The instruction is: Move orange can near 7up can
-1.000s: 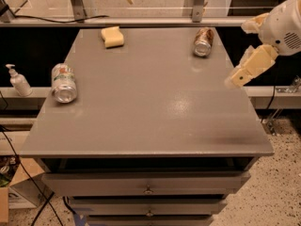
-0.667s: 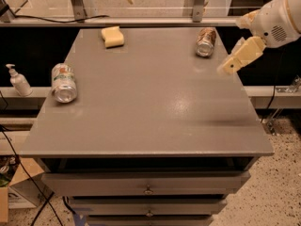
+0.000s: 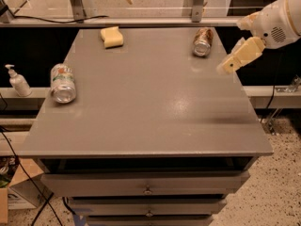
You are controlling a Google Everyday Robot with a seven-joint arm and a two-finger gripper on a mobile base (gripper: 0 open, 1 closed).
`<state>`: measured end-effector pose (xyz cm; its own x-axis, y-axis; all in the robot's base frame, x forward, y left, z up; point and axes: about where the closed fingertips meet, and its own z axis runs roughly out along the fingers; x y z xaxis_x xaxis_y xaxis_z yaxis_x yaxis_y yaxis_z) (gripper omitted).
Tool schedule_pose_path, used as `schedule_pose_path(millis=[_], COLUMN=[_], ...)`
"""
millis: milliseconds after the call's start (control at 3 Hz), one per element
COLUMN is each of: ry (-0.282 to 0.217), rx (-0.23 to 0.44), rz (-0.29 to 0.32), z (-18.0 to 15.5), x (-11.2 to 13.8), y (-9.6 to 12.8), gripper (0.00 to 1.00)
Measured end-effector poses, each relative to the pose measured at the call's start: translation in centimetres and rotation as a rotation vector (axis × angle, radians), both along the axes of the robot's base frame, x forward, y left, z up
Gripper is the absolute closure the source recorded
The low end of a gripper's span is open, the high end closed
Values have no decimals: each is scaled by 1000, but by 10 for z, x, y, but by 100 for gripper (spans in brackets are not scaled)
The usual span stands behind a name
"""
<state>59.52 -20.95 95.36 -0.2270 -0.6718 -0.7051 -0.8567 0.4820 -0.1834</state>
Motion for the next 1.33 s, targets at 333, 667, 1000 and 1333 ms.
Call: schedule_pose_path(millis=[333,667,1000,1333], ry=[-37,-105,-145,-151], rx=[85,203,301,401], rz=[-33,-99,-176,-289], z=[-3,0,-4,-18], x=[26,74,116,151], y=[12,21,19,9], gripper=[0,0,0,0])
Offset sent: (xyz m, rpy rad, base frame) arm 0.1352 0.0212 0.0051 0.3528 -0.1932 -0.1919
